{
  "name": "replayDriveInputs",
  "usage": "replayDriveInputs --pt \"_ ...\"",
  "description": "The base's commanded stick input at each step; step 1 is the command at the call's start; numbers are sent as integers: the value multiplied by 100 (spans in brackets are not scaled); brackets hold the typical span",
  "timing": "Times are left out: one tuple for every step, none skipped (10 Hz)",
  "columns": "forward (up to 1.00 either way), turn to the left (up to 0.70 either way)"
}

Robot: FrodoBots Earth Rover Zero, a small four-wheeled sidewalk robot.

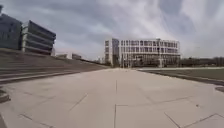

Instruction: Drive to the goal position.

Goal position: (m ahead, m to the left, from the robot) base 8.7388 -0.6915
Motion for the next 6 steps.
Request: replayDriveInputs --pt "50 50" --pt "50 34" --pt "50 18" --pt "50 3" --pt "50 0" --pt "50 0"
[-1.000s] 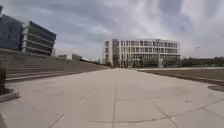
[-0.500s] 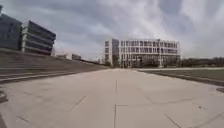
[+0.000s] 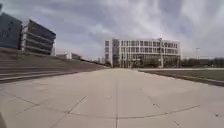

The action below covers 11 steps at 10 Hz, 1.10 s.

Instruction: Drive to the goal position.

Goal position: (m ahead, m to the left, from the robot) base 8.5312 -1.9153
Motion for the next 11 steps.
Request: replayDriveInputs --pt "50 0" --pt "50 0" --pt "50 0" --pt "50 0" --pt "50 0" --pt "50 0" --pt "50 0" --pt "50 0" --pt "50 0" --pt "50 0" --pt "50 0"
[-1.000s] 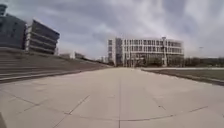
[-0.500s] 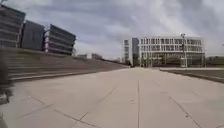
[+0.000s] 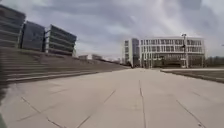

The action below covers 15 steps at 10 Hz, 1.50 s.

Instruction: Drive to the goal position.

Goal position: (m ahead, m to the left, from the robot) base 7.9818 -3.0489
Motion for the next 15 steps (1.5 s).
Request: replayDriveInputs --pt "50 0" --pt "50 0" --pt "50 0" --pt "50 0" --pt "50 0" --pt "50 0" --pt "50 0" --pt "50 0" --pt "50 0" --pt "50 0" --pt "50 0" --pt "50 0" --pt "50 0" --pt "50 0" --pt "50 0"
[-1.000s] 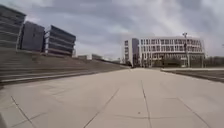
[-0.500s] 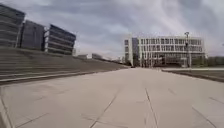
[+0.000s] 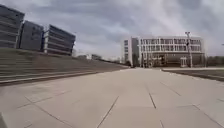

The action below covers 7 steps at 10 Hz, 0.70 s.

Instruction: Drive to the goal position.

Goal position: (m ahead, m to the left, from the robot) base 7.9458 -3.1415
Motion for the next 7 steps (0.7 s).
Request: replayDriveInputs --pt "50 0" --pt "50 0" --pt "50 0" --pt "50 0" --pt "50 0" --pt "50 0" --pt "50 0"
